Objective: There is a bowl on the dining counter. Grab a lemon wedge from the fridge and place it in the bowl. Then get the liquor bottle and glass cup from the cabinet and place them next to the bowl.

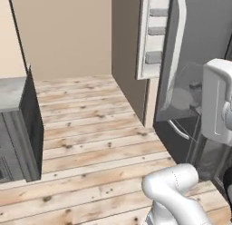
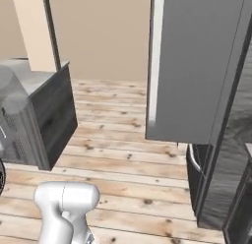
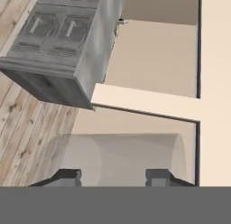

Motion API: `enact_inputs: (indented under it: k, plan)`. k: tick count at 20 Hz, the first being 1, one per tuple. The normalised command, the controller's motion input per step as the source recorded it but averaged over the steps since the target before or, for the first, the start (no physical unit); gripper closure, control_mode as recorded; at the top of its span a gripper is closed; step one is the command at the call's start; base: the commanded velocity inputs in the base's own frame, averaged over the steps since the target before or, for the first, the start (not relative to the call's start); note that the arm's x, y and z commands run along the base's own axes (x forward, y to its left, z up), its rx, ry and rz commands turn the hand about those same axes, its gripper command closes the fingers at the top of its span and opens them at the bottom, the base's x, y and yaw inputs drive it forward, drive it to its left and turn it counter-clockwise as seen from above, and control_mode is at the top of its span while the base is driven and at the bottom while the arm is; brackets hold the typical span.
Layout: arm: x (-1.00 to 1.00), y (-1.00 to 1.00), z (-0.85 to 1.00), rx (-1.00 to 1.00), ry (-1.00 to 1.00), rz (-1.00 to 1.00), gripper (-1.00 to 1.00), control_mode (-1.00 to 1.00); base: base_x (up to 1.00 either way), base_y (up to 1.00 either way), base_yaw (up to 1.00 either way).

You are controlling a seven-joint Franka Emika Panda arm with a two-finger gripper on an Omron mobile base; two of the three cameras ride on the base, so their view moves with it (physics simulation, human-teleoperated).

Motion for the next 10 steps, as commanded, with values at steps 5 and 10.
enact_inputs:
  k: [5, 10]
  plan:
    - [0.0, 0.0, 0.0, 0.0, 0.0, 0.0, 1.0, 1.0, 1.0, -0.19, 0.27]
    - [0.0, 0.0, 0.0, 0.0, 0.0, 0.0, 1.0, 1.0, 1.0, -0.04, 0.02]
